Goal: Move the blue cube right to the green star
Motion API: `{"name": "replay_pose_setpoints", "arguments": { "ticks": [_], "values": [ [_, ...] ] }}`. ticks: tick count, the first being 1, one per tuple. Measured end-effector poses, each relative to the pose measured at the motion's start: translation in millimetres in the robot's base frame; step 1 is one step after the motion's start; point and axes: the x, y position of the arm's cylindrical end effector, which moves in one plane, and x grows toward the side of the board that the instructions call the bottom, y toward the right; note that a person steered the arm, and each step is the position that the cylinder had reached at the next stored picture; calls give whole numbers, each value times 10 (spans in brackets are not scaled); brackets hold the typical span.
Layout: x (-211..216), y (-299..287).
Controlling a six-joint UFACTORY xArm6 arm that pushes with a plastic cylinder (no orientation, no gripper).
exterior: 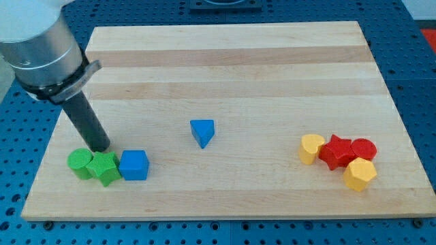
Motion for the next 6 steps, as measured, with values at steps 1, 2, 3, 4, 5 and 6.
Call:
{"name": "replay_pose_setpoints", "arguments": {
  "ticks": [1,2,3,4,5,6],
  "values": [
    [0,30],
    [6,113],
    [251,199],
    [258,293],
    [195,732],
    [-28,1320]
  ]
}}
